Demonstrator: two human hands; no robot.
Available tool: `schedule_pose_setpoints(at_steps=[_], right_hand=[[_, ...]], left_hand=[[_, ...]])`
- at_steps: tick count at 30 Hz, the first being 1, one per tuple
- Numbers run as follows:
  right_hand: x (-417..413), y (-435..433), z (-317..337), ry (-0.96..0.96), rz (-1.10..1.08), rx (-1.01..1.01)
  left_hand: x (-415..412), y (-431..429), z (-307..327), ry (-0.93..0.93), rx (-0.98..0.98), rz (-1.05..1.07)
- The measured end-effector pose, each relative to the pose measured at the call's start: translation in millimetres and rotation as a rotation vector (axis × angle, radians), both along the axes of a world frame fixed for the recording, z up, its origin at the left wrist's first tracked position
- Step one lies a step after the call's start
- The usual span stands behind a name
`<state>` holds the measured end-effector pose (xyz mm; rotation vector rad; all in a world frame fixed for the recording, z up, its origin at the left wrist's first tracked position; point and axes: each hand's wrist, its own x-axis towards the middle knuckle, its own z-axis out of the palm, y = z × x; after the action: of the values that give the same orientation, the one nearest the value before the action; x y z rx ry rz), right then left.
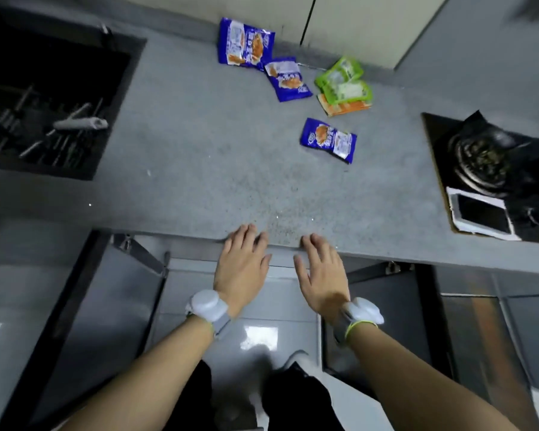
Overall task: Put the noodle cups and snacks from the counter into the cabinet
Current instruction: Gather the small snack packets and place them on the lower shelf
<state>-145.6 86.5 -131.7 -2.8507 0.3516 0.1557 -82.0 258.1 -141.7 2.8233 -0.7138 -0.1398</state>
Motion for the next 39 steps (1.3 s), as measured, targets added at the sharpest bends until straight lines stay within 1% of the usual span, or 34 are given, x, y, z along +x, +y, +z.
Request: schedule_pose_setpoints(at_steps=[3, 4, 6, 8, 11, 15, 19, 24, 26, 27, 31, 32, 34, 35, 36, 37, 39], right_hand=[[7, 2, 39, 0.269, -0.048, -0.006], [14, 6, 52, 0.306, -0.079, -0.012], [26, 12, 74, 0.289, -0.175, 0.023], [37, 10, 86, 0.246, -0.245, 0.063], [49, 4, 90, 0.251, -0.251, 0.076], [86, -31, 98, 0.210, -0.286, 0.142], [152, -90, 96, 0.156, -0.243, 0.152], [256, -158, 92, 0.154, -0.164, 0.246], [290, -178, 85, 0.211, -0.096, 0.262], [292, -177, 82, 0.220, -0.055, 0.264], [320, -185, 57, 0.273, 0.166, 0.075], [331, -192, 55, 0.319, 0.192, 0.060], [358, -212, 58, 0.366, 0.268, 0.116], [370, -222, 60, 0.384, 0.343, 0.131], [392, -242, 61, 0.382, 0.435, 0.099], [404, -253, 67, 0.352, 0.541, 0.025], [444, -280, 78, 0.313, 0.700, -0.178]], left_hand=[[19, 11, 31, 0.271, -0.004, -0.069], [31, 14, 44, 0.341, 0.007, -0.076], [56, 18, 68, 0.434, 0.015, -0.075], [82, 16, 83, 0.457, 0.000, -0.074], [107, 9, 94, 0.470, -0.016, -0.056], [146, -26, 110, 0.494, -0.021, -0.071], [192, -68, 113, 0.458, 0.005, -0.026], [255, -115, 111, 0.437, -0.011, 0.146], [283, -138, 106, 0.474, -0.065, 0.261], [288, -140, 106, 0.494, -0.103, 0.297], [329, -169, 98, 0.616, -0.369, 0.489], [341, -176, 99, 0.635, -0.410, 0.526], [367, -190, 97, 0.681, -0.469, 0.578], [377, -193, 93, 0.696, -0.488, 0.614], [398, -202, 86, 0.712, -0.504, 0.652], [403, -202, 81, 0.712, -0.526, 0.690], [426, -211, 65, 0.691, -0.558, 0.756]])
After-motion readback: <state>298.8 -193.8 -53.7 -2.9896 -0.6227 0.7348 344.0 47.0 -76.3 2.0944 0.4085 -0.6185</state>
